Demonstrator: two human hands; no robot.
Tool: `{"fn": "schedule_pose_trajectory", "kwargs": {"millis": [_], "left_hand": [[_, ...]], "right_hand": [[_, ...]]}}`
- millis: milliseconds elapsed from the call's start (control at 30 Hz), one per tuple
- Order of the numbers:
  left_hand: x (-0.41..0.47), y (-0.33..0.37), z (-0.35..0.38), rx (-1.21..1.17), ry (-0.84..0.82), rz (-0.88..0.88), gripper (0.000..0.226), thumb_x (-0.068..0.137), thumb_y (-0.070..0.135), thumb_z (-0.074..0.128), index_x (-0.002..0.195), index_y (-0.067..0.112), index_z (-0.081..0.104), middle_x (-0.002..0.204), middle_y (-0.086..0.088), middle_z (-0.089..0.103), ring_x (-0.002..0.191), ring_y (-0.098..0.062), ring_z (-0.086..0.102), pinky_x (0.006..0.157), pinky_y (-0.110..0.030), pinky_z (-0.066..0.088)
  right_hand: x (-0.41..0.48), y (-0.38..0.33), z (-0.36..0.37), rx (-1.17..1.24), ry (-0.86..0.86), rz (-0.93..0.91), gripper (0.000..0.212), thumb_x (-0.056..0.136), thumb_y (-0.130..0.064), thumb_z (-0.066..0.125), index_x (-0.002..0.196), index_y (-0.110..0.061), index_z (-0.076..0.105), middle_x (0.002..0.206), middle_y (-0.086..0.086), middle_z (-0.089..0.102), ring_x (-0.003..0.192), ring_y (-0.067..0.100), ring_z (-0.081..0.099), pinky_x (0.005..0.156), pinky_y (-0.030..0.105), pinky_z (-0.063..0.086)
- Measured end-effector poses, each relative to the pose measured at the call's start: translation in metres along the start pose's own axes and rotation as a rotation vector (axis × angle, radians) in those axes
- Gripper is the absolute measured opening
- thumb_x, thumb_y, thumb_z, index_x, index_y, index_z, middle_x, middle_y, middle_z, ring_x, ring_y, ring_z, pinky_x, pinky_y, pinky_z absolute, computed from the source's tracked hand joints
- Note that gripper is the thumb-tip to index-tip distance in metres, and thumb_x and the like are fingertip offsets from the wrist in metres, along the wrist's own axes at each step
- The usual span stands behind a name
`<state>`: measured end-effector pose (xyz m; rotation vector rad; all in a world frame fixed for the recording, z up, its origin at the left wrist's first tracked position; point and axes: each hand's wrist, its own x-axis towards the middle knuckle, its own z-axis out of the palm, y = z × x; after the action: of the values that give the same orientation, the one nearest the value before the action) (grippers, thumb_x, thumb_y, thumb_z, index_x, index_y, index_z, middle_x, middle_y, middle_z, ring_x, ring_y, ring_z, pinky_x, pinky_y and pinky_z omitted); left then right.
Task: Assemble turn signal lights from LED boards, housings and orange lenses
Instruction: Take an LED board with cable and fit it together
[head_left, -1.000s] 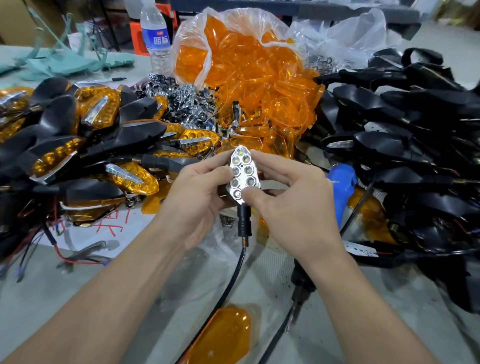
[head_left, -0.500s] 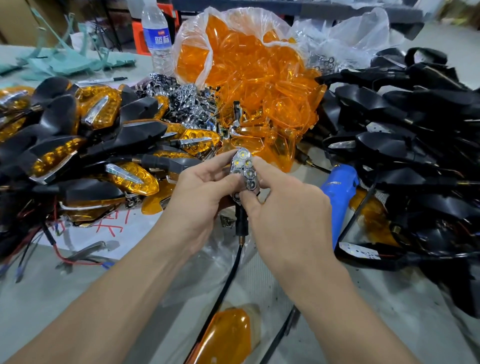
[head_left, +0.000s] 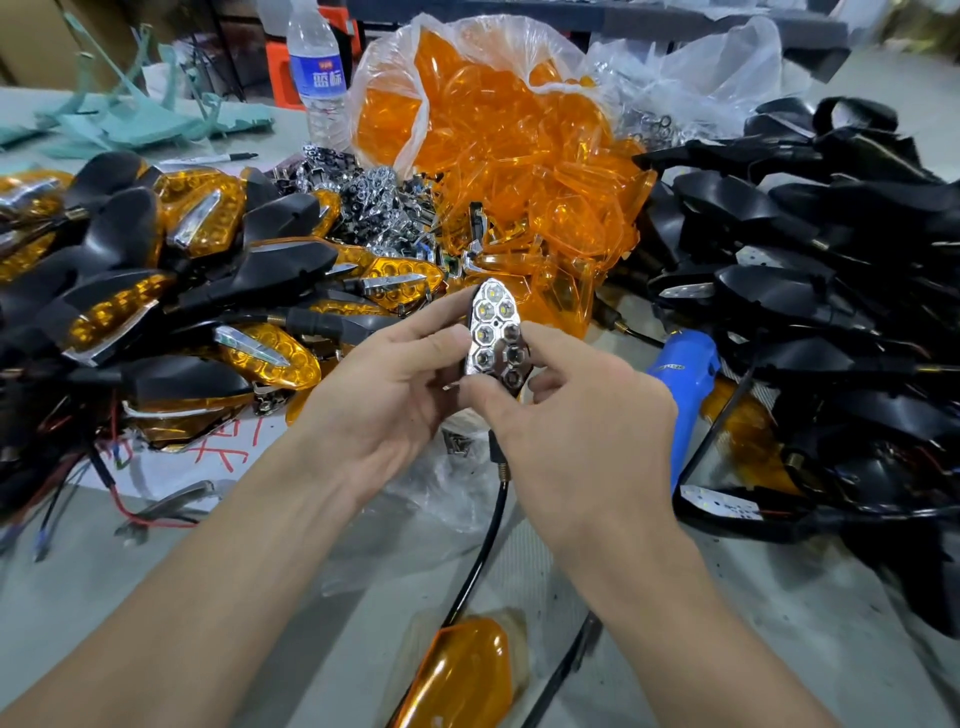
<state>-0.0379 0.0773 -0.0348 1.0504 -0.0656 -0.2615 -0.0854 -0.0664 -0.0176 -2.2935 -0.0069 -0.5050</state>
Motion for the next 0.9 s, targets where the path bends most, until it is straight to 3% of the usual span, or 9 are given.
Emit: {"fn": "schedule_pose_trajectory", "kwargs": {"millis": [167, 233, 367, 500, 567, 700, 800, 900], "left_hand": [[-0.002, -0.001, -0.001, -0.01, 0.027, 0.021, 0.048, 0.084, 0.011, 0.063, 0.132, 0.013, 0.068, 0.119, -0.009, 0.077, 0.092, -0.018, 0.076, 0.073, -0.028, 0.063], [-0.002, -0.001, 0.0, 0.004, 0.04, 0.032, 0.047, 0.084, 0.012, 0.063, 0.131, 0.013, 0.069, 0.118, -0.008, 0.078, 0.089, -0.017, 0.075, 0.072, -0.027, 0.062], [-0.004, -0.002, 0.003, 0.054, 0.014, 0.052, 0.047, 0.085, 0.014, 0.063, 0.133, 0.012, 0.066, 0.113, -0.007, 0.077, 0.091, -0.017, 0.073, 0.075, -0.029, 0.062], [-0.005, -0.006, 0.007, 0.121, 0.025, 0.125, 0.043, 0.081, 0.009, 0.068, 0.124, 0.012, 0.067, 0.094, -0.003, 0.079, 0.081, -0.014, 0.075, 0.066, -0.026, 0.06], [-0.005, -0.006, 0.007, 0.128, 0.029, 0.138, 0.046, 0.08, 0.008, 0.067, 0.126, 0.01, 0.067, 0.097, -0.005, 0.079, 0.086, -0.015, 0.075, 0.069, -0.027, 0.06], [-0.004, -0.004, 0.007, 0.132, 0.054, 0.138, 0.047, 0.079, 0.007, 0.066, 0.126, 0.007, 0.068, 0.102, -0.009, 0.078, 0.09, -0.019, 0.074, 0.076, -0.031, 0.063], [-0.002, -0.003, 0.006, 0.141, 0.1, 0.148, 0.045, 0.076, 0.004, 0.066, 0.121, 0.008, 0.07, 0.096, -0.007, 0.079, 0.084, -0.019, 0.075, 0.072, -0.03, 0.063], [-0.001, -0.001, 0.002, 0.159, 0.153, 0.144, 0.036, 0.083, -0.006, 0.063, 0.113, 0.011, 0.073, 0.091, -0.005, 0.08, 0.078, -0.017, 0.076, 0.065, -0.027, 0.062]], "right_hand": [[-0.002, -0.004, -0.001, -0.15, -0.076, -0.116, 0.025, 0.094, -0.055, 0.065, 0.099, -0.03, 0.06, 0.065, -0.012, 0.043, 0.066, 0.013, 0.047, 0.061, 0.035, 0.031], [-0.001, -0.005, 0.0, -0.194, -0.103, -0.137, 0.023, 0.1, -0.05, 0.056, 0.108, -0.029, 0.06, 0.07, -0.012, 0.046, 0.068, 0.017, 0.046, 0.062, 0.036, 0.026], [0.001, 0.0, 0.0, -0.2, -0.047, -0.172, 0.016, 0.106, -0.034, 0.053, 0.107, -0.024, 0.066, 0.078, -0.009, 0.06, 0.074, 0.024, 0.061, 0.064, 0.038, 0.04], [0.003, 0.009, 0.004, 0.043, -0.011, -0.138, 0.01, 0.097, -0.028, 0.069, 0.099, -0.02, 0.074, 0.079, -0.003, 0.073, 0.076, 0.023, 0.068, 0.073, 0.044, 0.055], [0.005, 0.013, 0.006, 0.187, -0.009, -0.093, 0.008, 0.091, -0.026, 0.077, 0.099, -0.024, 0.077, 0.08, -0.008, 0.074, 0.077, 0.017, 0.07, 0.074, 0.044, 0.058], [0.014, 0.019, -0.001, 0.352, -0.018, -0.036, 0.016, 0.088, -0.022, 0.079, 0.092, -0.037, 0.08, 0.081, -0.02, 0.075, 0.078, 0.002, 0.071, 0.073, 0.032, 0.061], [0.026, 0.034, -0.012, 0.212, 0.109, 0.011, 0.02, 0.095, -0.018, 0.068, 0.096, -0.033, 0.081, 0.075, -0.018, 0.074, 0.077, 0.006, 0.071, 0.076, 0.036, 0.061], [0.031, 0.047, -0.019, 0.057, 0.071, 0.065, 0.022, 0.099, -0.017, 0.063, 0.109, -0.028, 0.079, 0.087, -0.018, 0.074, 0.093, 0.016, 0.07, 0.085, 0.044, 0.061]]}}
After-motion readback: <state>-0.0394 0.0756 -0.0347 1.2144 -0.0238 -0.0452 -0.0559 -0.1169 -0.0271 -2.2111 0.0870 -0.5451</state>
